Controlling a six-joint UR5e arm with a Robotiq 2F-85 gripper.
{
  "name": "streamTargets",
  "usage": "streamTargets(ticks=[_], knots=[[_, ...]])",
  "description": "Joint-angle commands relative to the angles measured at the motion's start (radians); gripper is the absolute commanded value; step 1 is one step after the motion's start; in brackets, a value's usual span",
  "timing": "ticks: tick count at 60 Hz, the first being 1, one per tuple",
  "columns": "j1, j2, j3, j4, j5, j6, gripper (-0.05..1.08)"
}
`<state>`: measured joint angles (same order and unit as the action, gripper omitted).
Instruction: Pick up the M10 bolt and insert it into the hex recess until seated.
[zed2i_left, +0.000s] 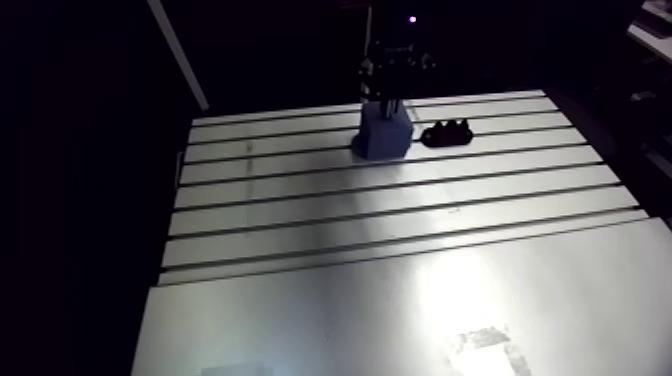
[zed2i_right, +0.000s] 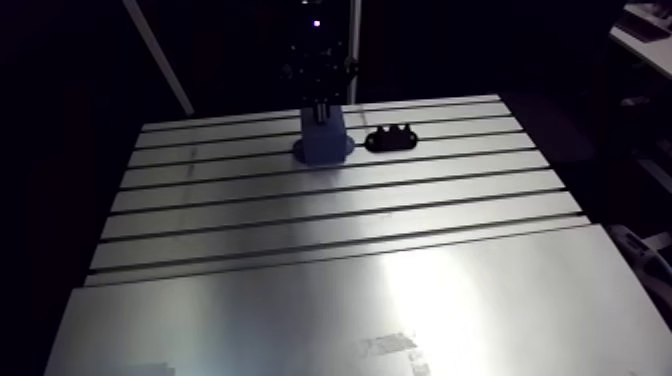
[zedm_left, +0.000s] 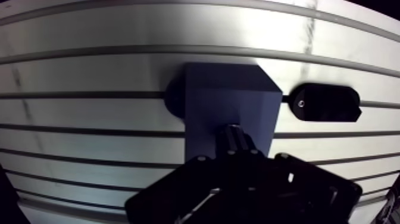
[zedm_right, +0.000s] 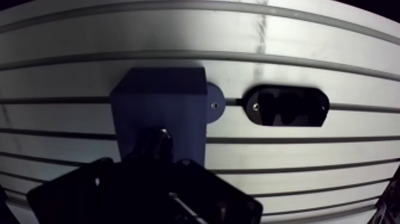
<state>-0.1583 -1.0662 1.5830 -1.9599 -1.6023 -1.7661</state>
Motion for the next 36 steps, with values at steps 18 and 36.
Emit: streamTargets(ticks=[18,36], knots=[[0.000,0.003,0.004,-0.001,-0.001,-0.003,1.08],[-0.001,0.003,0.002,-0.001,0.000,-0.005,1.08]])
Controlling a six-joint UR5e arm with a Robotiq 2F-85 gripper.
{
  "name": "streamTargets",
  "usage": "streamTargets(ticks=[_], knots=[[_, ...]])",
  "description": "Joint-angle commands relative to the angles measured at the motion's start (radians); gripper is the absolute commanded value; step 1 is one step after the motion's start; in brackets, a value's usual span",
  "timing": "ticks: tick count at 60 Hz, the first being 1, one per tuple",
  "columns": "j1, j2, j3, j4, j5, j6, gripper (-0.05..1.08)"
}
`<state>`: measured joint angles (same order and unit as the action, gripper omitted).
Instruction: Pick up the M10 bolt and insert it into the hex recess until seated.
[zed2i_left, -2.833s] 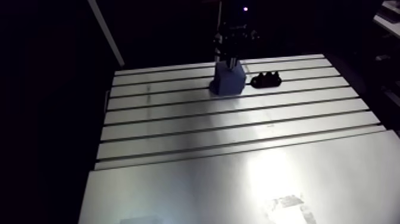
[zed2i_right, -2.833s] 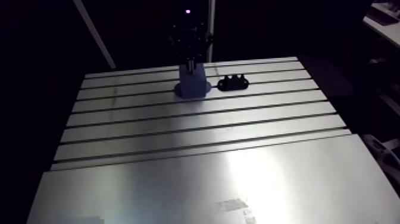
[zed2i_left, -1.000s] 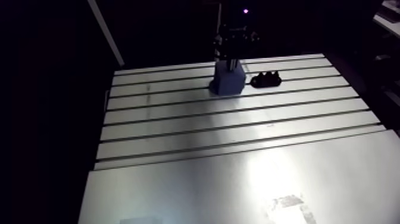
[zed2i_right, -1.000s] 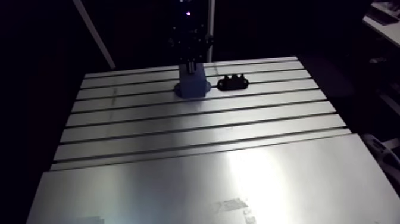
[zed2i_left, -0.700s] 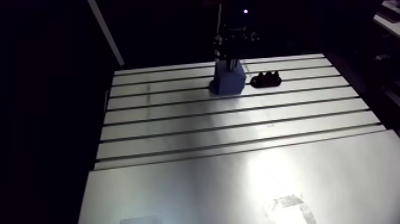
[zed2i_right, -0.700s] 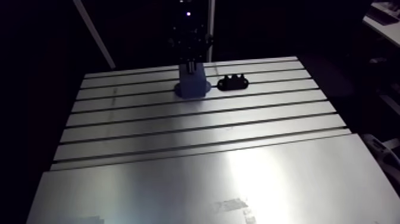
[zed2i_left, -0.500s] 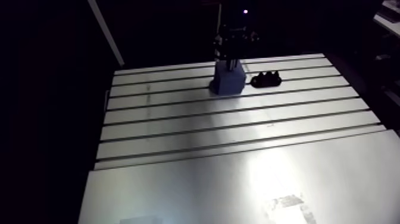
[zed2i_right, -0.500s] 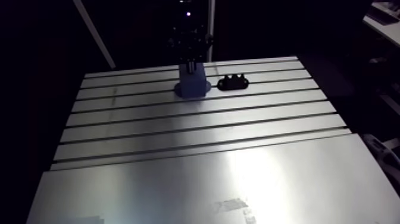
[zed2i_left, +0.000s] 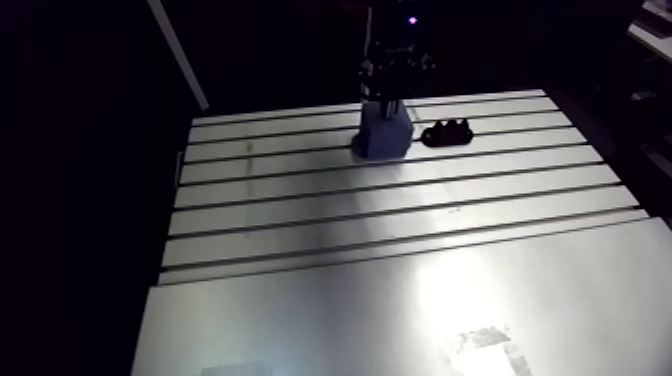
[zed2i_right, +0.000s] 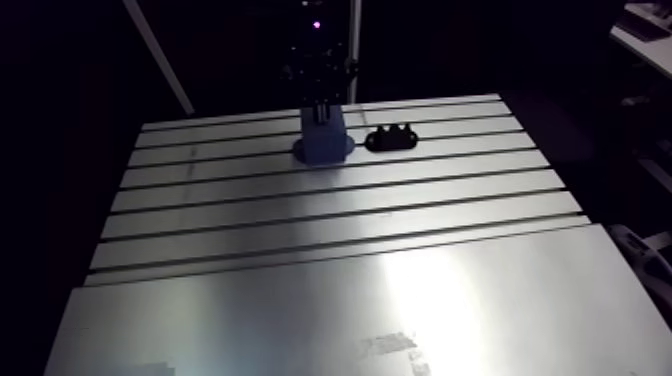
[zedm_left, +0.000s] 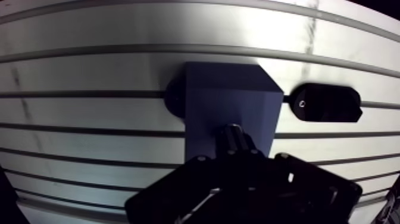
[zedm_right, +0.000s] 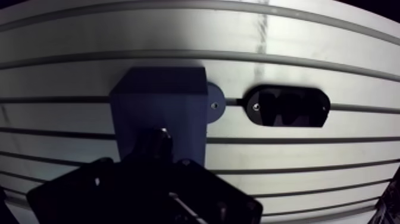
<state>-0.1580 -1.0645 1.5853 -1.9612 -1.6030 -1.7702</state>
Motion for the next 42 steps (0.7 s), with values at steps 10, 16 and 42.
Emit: streamTargets(ticks=[10,16,42], knots=[[0.000,-0.001,-0.001,0.000,0.002,-0.001,1.08],[0.000,-0.002,-0.003,0.001,0.004,-0.001,1.08],[0.000,-0.011,-0.008,0.005,0.002,-0.001,1.08]])
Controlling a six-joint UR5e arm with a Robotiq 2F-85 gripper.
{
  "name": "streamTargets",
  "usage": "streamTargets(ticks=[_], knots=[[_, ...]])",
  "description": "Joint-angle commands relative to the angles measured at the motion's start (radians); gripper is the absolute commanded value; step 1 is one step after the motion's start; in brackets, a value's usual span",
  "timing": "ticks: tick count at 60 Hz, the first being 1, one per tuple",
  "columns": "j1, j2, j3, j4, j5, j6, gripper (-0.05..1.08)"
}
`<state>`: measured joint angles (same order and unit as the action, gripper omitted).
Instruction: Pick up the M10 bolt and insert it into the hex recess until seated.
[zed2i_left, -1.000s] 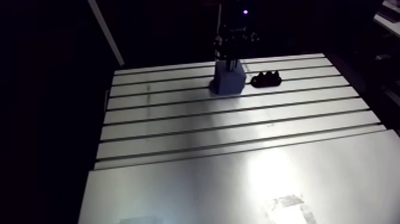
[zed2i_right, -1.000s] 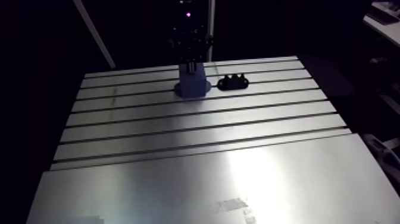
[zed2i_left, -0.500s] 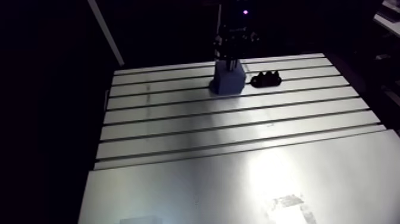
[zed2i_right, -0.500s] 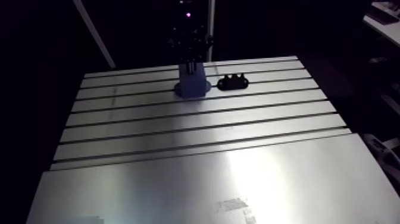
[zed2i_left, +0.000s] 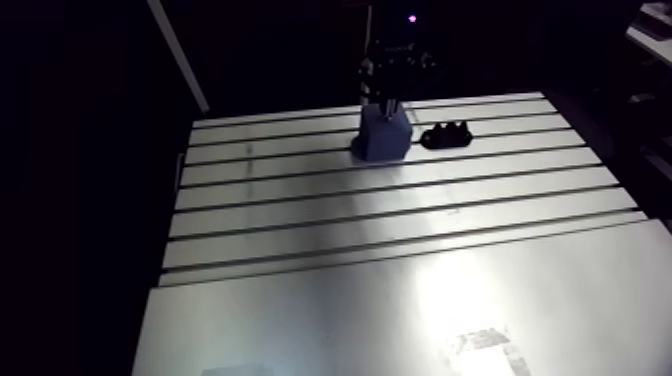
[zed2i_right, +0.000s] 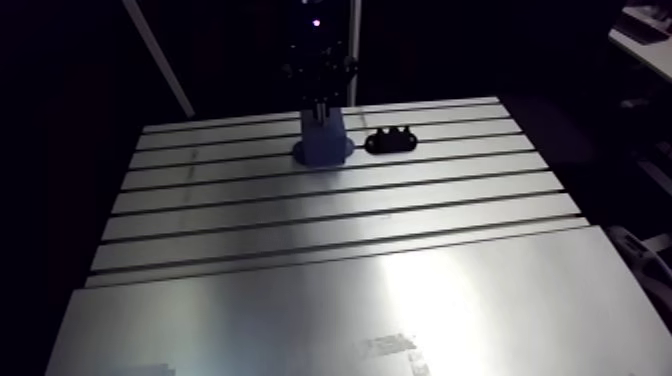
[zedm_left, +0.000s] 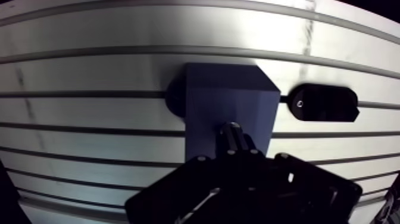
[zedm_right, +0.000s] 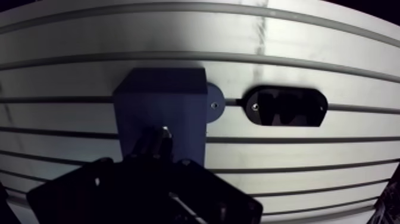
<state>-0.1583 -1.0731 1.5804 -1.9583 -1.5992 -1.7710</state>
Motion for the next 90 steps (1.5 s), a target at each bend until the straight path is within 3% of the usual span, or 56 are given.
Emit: streamTargets(ticks=[1,20,26,27,28,29,30,31,35,65,78,90], knots=[[0.000,-0.003,-0.003,0.002,-0.001,0.000,1.08],[0.000,-0.004,-0.006,0.005,0.000,0.000,1.06],[0.002,-0.006,-0.006,0.008,-0.001,0.000,0.98],[0.002,-0.006,-0.007,0.006,-0.003,0.001,0.81],[0.002,-0.006,-0.007,0.006,-0.003,0.001,0.81],[0.003,-0.006,-0.009,0.009,-0.006,0.002,0.50],[0.003,-0.006,-0.009,0.009,-0.006,0.002,0.50],[0.005,-0.006,-0.011,0.015,-0.007,0.002,0.11],[0.008,-0.007,-0.011,0.017,-0.006,0.004,0.01],[0.009,-0.029,-0.019,0.053,-0.006,0.008,0.00],[0.010,-0.064,-0.070,0.195,-0.017,0.014,0.00],[0.004,-0.141,-0.163,0.318,-0.018,0.018,0.00]])
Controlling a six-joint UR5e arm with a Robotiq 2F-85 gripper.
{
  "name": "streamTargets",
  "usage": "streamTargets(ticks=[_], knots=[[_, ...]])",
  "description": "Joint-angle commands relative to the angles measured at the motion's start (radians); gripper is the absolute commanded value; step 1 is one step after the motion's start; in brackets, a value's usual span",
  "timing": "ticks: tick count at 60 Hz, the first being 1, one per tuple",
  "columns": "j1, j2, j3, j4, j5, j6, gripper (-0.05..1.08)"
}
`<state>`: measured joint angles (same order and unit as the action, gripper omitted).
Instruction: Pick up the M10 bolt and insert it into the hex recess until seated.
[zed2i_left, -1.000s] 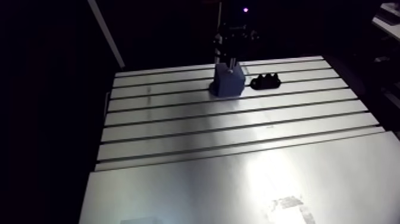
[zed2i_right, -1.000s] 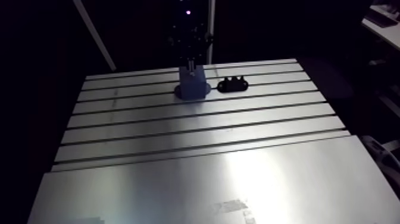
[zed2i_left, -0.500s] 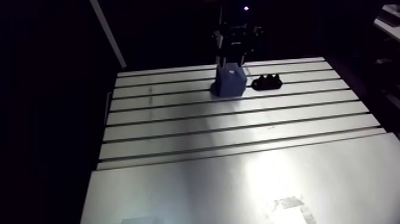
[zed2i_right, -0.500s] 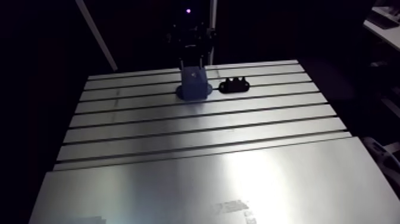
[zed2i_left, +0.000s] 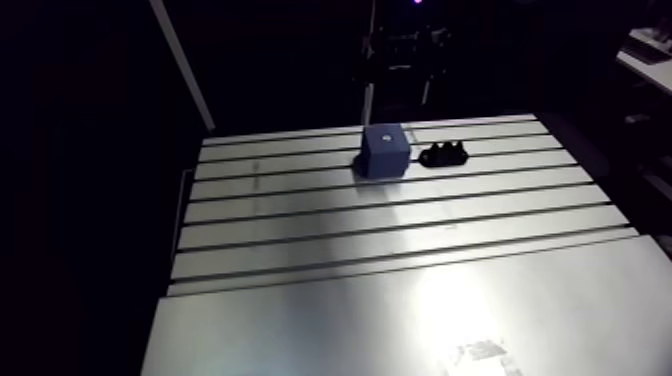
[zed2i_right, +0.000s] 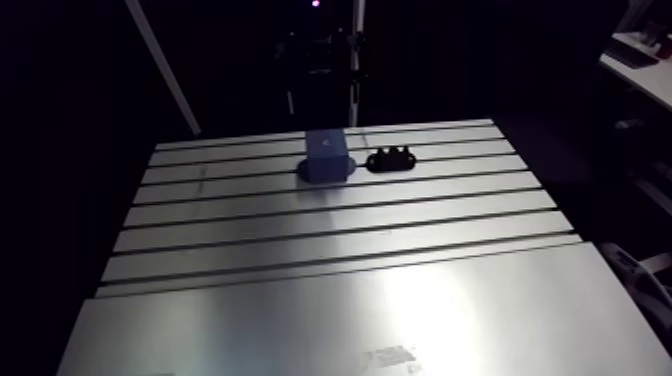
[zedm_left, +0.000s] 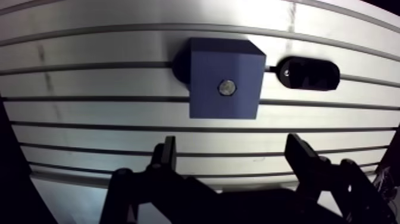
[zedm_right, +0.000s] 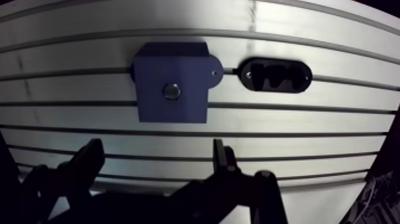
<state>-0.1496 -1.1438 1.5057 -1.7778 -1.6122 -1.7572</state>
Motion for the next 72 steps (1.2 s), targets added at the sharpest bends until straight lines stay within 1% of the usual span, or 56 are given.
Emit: streamTargets(ticks=[1,3,12,13,14,17,20,28,42,55,62,71,72], knots=[[-0.005,-0.070,-0.088,0.137,-0.005,0.005,0.00],[-0.005,-0.090,-0.115,0.170,-0.007,0.007,0.00],[-0.004,-0.125,-0.160,0.216,-0.004,0.022,0.01],[-0.004,-0.133,-0.166,0.227,-0.005,0.027,0.01],[-0.004,-0.154,-0.170,0.242,-0.005,0.029,0.01],[-0.004,-0.168,-0.169,0.244,-0.005,0.029,0.01],[-0.002,-0.195,-0.165,0.245,-0.001,0.036,0.01],[-0.001,-0.233,-0.163,0.243,0.005,0.041,0.01],[0.002,-0.270,-0.159,0.250,0.004,0.043,0.01],[0.002,-0.324,-0.120,0.270,0.004,0.064,0.01],[0.002,-0.346,-0.116,0.303,0.005,0.063,0.01],[0.001,-0.349,-0.114,0.313,0.002,0.064,0.01],[-0.002,-0.348,-0.114,0.315,0.000,0.063,0.01]])
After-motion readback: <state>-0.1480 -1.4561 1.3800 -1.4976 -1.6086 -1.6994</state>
